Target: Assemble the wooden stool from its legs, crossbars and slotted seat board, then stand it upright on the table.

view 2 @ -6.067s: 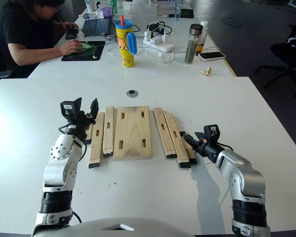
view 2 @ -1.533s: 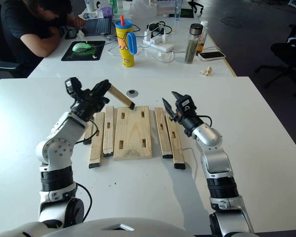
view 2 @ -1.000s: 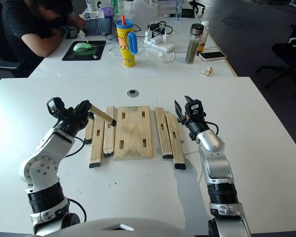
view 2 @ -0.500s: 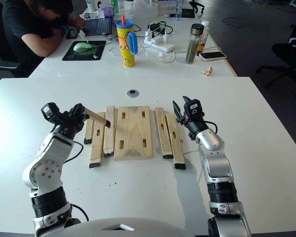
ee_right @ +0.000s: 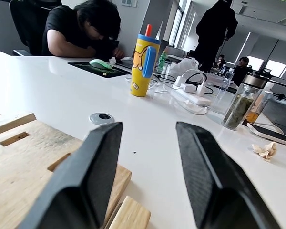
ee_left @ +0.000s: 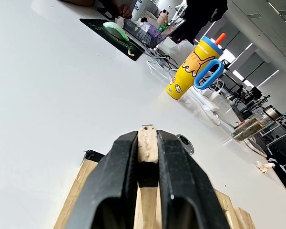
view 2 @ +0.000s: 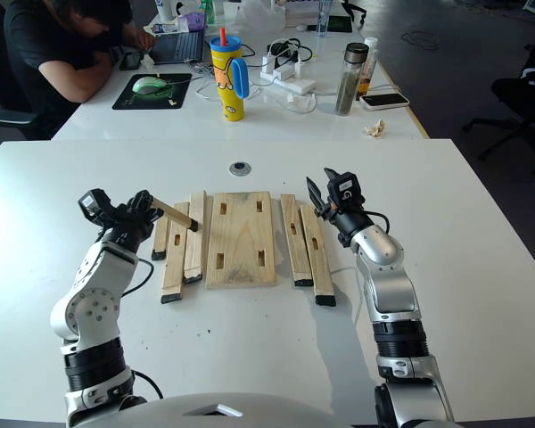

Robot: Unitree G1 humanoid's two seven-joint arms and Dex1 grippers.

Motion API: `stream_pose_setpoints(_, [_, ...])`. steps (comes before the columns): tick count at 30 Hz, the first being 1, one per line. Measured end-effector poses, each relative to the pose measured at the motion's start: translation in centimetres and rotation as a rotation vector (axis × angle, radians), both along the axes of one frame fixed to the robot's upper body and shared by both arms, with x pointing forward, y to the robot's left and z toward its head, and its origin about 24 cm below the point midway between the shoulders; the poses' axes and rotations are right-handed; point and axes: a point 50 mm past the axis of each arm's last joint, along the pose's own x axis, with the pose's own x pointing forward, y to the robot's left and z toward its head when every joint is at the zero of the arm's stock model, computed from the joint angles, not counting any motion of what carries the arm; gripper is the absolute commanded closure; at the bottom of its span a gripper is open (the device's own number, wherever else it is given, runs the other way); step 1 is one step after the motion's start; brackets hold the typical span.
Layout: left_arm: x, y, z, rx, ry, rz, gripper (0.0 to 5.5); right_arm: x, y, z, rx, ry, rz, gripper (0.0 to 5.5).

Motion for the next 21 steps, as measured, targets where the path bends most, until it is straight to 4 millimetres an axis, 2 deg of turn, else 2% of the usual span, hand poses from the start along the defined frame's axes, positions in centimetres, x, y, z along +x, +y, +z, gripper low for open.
stream_pose_setpoints(4, [0.1,-0.3,0.0,0.032,-0.003,-0.011,5.06,0.0,0.1,-0.1,-0.001,0.005,0.004,3.43])
stream_pose_setpoints(9, [0.2,-0.4,0.4,0.173,-0.003,-0.033,5.06,0.0,0.3,-0.1,-0.003,0.013,0.010,3.43])
stream_pose_setpoints(16, [0.2,-0.5,0.5,0.269,0.016,-0.046,5.06,-0.1,0.6,-0.1,-0.001,0.013,0.015,3.43])
stream_pose_setpoints(21, [0.1,-1.3,0.5,0.390,0.021,-0.078,5.06,-0.3,0.9,-0.2,-0.002,0.020,0.018,3.43])
